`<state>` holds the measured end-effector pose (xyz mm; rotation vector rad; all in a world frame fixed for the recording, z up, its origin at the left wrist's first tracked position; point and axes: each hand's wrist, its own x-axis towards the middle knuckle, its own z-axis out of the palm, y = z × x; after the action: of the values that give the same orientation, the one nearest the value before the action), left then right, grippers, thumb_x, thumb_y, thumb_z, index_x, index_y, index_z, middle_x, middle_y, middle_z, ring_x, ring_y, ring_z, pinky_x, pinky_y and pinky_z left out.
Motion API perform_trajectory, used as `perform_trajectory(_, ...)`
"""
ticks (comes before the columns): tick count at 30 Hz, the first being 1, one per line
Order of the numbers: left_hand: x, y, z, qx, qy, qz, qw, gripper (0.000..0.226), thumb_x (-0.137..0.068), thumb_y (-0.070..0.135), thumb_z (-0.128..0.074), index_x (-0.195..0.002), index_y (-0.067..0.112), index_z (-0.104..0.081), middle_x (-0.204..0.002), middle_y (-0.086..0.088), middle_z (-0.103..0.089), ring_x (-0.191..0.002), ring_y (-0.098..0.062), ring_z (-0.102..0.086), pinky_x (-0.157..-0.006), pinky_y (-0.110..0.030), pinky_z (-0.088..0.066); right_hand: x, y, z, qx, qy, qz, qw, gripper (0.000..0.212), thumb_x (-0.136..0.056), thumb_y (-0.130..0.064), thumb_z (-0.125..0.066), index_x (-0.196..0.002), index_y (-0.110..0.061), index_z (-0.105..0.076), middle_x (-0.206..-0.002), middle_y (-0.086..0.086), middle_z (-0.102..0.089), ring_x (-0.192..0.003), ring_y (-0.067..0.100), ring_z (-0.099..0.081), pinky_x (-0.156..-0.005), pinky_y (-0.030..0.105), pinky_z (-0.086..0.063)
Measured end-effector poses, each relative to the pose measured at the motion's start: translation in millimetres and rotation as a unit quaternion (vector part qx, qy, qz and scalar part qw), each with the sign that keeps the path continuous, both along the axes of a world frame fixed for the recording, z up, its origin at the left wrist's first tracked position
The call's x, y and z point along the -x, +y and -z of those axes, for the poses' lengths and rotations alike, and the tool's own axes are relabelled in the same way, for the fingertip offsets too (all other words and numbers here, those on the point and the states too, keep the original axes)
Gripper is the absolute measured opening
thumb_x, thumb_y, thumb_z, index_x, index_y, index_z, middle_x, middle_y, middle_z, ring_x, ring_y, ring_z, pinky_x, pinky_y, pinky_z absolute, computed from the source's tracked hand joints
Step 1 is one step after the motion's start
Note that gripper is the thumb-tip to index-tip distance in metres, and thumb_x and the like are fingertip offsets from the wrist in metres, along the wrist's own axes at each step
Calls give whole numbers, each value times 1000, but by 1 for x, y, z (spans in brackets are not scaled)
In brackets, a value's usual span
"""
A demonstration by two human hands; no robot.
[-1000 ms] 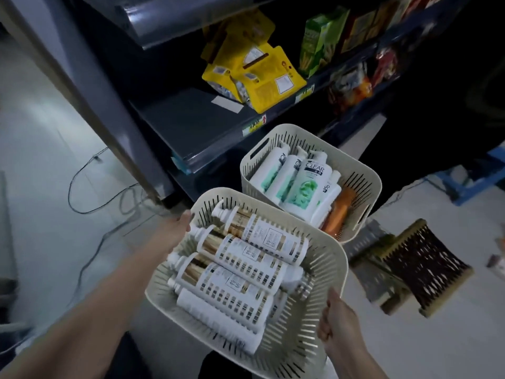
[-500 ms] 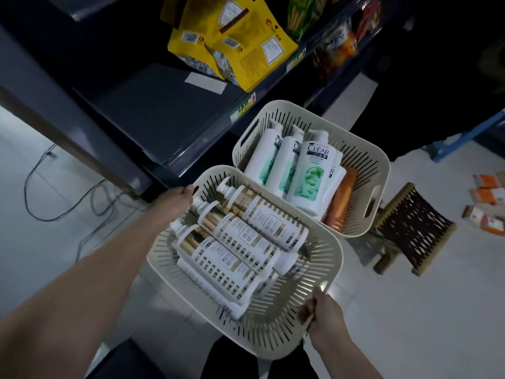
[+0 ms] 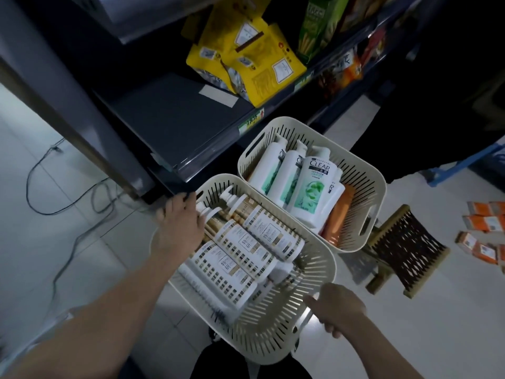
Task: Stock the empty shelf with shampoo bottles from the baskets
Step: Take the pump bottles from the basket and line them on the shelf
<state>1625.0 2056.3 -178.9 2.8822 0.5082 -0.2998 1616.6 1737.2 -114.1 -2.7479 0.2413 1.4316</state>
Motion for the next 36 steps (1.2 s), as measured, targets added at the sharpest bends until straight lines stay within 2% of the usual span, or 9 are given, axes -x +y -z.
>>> perform_trajectory(5,21,-32,-17,41,26,-12,999,59,-99,47,-32,-150,19,-24,-151,-6,-31,-141,-24,-26,-116,-43,-20,-20,41,0,-67,-158,-159,972,39,-95,-53,-48,-105,-22,-68,-106,-1,-69,-99,17,-66,-84,31,-55)
perform_trajectory(10,9,-44,-9,87,113,-107,984,83,-94,63,-25,-154,8,-8,-156,-15,-27,-145,-31,-23,-117,-50,-22,-49,69,15,-130,-184,-200,953,62,-97,-50,-48,-149,-19,-33,-151,4,-38,-139,25,-35,-114,40,-35)
perform_trajectory(16,-25,-51,2,209,137,-299,921,100,-81,80,-33,-151,10,-20,-150,-15,-39,-138,-36,-35,-110,-57,-31,-66,74,49,-120,-196,-228,946,78,-94,-43,-51,-154,-7,-16,-155,15,-31,-142,31,-32,-119,43,-28)
perform_trajectory(20,-34,-50,33,277,62,-368,885,109,-41,101,-45,-121,29,-57,-124,1,-66,-114,-27,-60,-107,-58,-32,-69,71,57,-99,-224,-297,923,76,-94,-43,-48,-150,-1,-18,-146,19,-37,-134,32,-38,-114,39,-31)
perform_trajectory(24,-30,-57,29,282,21,-397,873,76,-48,84,-60,-104,33,-60,-107,11,-67,-108,-18,-57,-109,-62,-24,-68,58,65,-109,-219,-350,904,72,-98,-45,-39,-149,2,-19,-139,19,-39,-127,31,-42,-111,40,-37)
perform_trajectory(26,-24,-69,7,305,-31,-416,856,64,-58,69,-71,-107,31,-54,-101,16,-61,-108,-11,-52,-111,-60,-21,-67,51,67,-129,-243,-375,885,68,-95,-41,-40,-140,10,-39,-123,25,-54,-110,36,-57,-93,44,-52)
perform_trajectory(29,-6,-91,-14,341,-122,-419,833,53,-70,43,-80,-114,30,-54,-98,18,-62,-91,-1,-58,-88,-31,-42,-70,46,65,-152,-240,-389,876,64,-77,-30,-66,-125,11,-56,-103,24,-63,-88,35,-63,-70,41,-58)
perform_trajectory(31,7,-102,-22,377,-188,-418,805,57,-69,31,-85,-118,29,-55,-98,17,-66,-89,-3,-63,-70,-22,-47,-78,49,64,-200,-227,-392,869,68,-73,-22,-73,-130,8,-53,-116,24,-60,-101,36,-61,-80,43,-58)
perform_trajectory(36,35,-111,-27,444,-283,-464,712,63,-67,11,-86,-119,22,-54,-105,5,-66,-93,-8,-67,-73,-29,-58,-114,103,53,-296,-191,-419,837,70,-93,-23,-51,-154,-7,-20,-158,14,-22,-144,29,-26,-118,43,-31)
